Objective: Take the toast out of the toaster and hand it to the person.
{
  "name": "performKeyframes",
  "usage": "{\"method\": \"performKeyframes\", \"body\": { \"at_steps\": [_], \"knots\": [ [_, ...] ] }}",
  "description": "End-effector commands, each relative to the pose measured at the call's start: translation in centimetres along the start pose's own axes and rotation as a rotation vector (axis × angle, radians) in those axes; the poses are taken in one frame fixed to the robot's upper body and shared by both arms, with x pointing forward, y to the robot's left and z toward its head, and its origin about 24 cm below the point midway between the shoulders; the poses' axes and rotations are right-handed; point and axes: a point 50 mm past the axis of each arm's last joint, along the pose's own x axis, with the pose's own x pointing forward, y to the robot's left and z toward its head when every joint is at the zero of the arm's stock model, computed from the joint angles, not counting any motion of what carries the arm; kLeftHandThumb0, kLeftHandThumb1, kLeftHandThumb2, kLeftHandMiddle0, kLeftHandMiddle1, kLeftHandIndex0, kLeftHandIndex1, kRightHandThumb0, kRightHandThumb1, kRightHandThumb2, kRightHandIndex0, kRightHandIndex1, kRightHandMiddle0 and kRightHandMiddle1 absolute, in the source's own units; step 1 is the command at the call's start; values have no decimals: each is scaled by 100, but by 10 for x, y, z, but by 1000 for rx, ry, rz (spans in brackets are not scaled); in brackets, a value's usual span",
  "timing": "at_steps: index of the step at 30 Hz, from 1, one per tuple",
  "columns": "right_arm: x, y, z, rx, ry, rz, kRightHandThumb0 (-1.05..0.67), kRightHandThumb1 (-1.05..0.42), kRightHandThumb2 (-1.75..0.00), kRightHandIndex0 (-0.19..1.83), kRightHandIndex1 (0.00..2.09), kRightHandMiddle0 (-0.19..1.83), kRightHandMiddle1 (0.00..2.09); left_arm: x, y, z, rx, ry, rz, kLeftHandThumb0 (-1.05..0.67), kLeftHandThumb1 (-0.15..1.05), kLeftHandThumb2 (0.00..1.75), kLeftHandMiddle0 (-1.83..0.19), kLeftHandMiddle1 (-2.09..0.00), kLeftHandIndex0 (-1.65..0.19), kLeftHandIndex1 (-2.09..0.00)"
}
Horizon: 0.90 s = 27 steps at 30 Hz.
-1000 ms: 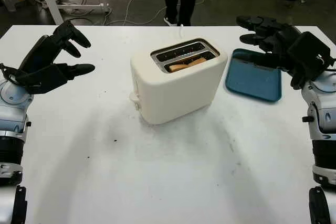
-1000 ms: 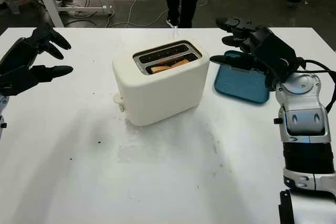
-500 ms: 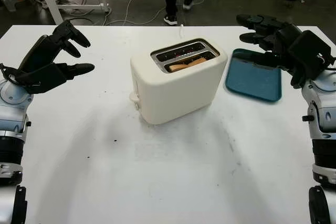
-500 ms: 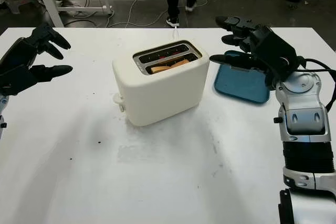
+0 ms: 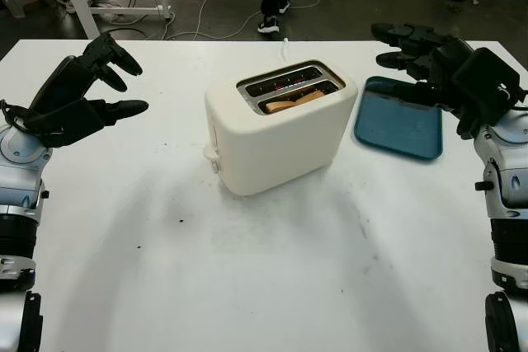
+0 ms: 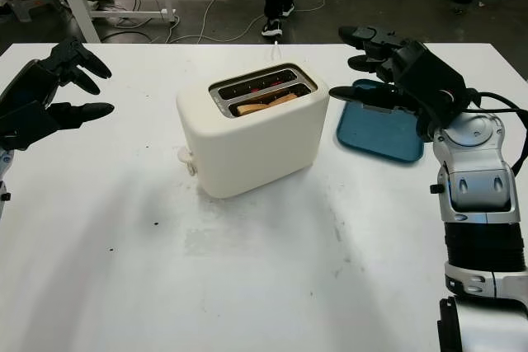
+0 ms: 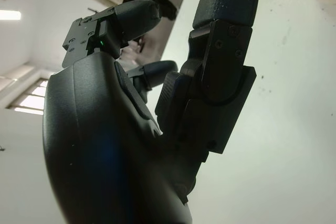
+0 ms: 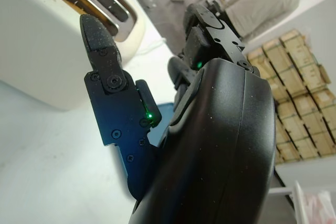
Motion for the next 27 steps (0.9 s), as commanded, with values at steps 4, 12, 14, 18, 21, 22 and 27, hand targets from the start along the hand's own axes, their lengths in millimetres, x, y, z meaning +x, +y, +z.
{"method": "performKeyframes", "body": {
  "at_steps": [4,12,14,18,21,22,27],
  "knots": [
    [2,1,7,9,-25,3,-43,-76,0,0,76,40,0,3,4,4,1,-20,14,-105,92,25,-10,-172,-4,-165],
    [2,0,6,4,-28,3,-42,-76,0,0,77,40,0,3,3,5,-1,-15,11,-105,92,24,-9,-172,-4,-167],
    [2,0,6,6,-27,2,-42,-76,0,0,78,40,1,3,4,5,-6,-15,12,-105,92,23,-10,-172,-5,-166],
    [2,0,7,5,-28,2,-41,-76,0,0,78,40,0,2,4,4,11,-16,12,-105,92,25,-9,-172,-3,-166],
    [2,0,7,3,-26,3,-41,-76,0,0,78,40,0,2,3,4,14,-22,16,-105,92,27,-9,-173,-3,-167],
    [2,0,7,1,-27,2,-41,-76,0,0,79,40,1,3,3,4,15,-22,15,-105,92,28,-9,-173,-2,-167],
    [2,0,6,9,-24,2,-43,-76,0,0,79,40,1,2,3,4,-2,-15,18,-105,92,25,-10,-173,-5,-167]
  ]
}}
